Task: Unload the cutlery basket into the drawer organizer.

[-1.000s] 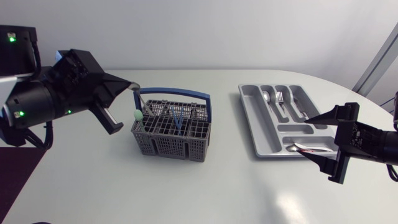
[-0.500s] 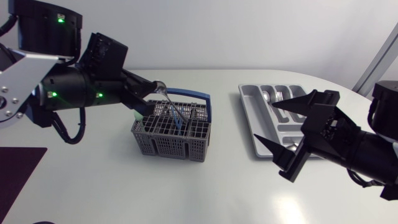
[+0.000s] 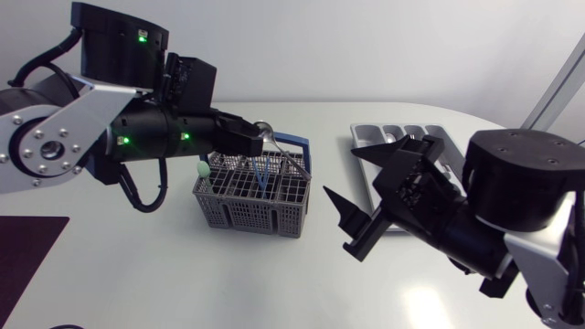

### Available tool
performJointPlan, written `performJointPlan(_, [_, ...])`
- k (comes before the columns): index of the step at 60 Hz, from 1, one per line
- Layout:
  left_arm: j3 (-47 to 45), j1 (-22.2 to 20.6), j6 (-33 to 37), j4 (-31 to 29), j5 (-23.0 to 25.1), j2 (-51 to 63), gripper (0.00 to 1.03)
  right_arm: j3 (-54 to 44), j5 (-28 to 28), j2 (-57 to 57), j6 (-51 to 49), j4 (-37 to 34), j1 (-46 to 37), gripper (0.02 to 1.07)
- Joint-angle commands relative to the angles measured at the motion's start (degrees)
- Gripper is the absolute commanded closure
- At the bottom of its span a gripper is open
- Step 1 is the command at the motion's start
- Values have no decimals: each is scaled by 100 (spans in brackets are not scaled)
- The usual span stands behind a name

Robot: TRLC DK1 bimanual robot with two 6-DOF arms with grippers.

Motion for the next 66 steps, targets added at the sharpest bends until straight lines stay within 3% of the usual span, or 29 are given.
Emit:
performJointPlan(1, [198,-69,-371,184,83,119,100,12,180,294,232,250,146,22])
performJointPlan(19, [373,-394,-617,307,119,435,100,574,681,1313,171,725,393,28])
performJointPlan(32, [497,-447,-687,193,145,567,100,741,1182,1849,-251,1331,586,43])
performJointPlan(50, [532,-394,-731,105,233,550,100,671,1384,2078,-497,1859,577,62])
performJointPlan(66, [523,-315,-740,61,277,567,100,671,1428,2113,-568,1947,586,71])
